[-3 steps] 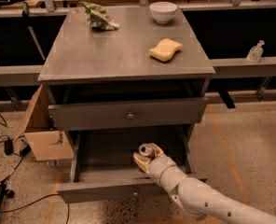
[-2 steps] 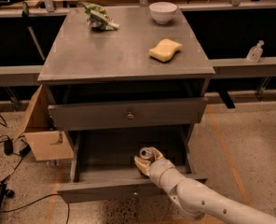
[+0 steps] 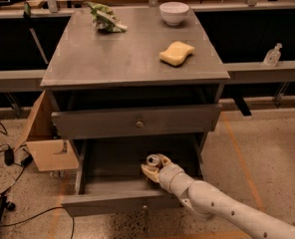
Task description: Place orange can into middle drawer
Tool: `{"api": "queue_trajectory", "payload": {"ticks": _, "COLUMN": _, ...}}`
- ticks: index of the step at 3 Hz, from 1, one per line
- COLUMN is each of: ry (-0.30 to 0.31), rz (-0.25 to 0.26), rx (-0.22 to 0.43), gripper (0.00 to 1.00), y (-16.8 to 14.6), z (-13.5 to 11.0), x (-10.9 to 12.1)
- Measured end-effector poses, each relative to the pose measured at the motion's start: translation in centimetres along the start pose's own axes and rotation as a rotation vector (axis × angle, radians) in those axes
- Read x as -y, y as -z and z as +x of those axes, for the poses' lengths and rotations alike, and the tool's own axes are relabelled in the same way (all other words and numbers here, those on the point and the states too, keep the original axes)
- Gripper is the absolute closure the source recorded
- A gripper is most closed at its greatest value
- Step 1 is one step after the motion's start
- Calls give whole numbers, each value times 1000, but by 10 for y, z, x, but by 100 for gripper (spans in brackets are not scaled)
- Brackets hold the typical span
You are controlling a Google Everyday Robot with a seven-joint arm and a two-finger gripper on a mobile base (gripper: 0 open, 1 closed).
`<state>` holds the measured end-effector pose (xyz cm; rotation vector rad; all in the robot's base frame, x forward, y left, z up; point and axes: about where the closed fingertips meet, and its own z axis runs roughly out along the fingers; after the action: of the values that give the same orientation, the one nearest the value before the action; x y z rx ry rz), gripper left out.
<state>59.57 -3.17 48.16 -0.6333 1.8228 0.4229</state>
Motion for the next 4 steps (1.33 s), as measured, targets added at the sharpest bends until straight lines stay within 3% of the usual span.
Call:
{"api": "queue_trajectory", "payload": {"ticks": 1, "ry": 11, "rz": -41, "rx": -15, "gripper": 0, "y": -8, "z": 5, "x": -8}}
{"api": "queue_trajectory", "payload": {"ticks": 2, "ry": 39, "rz": -90, "rx": -54, "gripper": 0, "y": -5, "z": 4, "x": -16}}
{"api": "queue_trajectory", "payload": {"ticks": 3, "ry": 49, "rz": -130, "rx": -73, "gripper": 18, "y": 15, "z": -22, "x": -16}}
{"api": "queue_trajectory", "payload": {"ticks": 4, "ry": 13, "rz": -87, "rx": -98, "gripper": 49, "y": 74, "z": -83, "x": -8}}
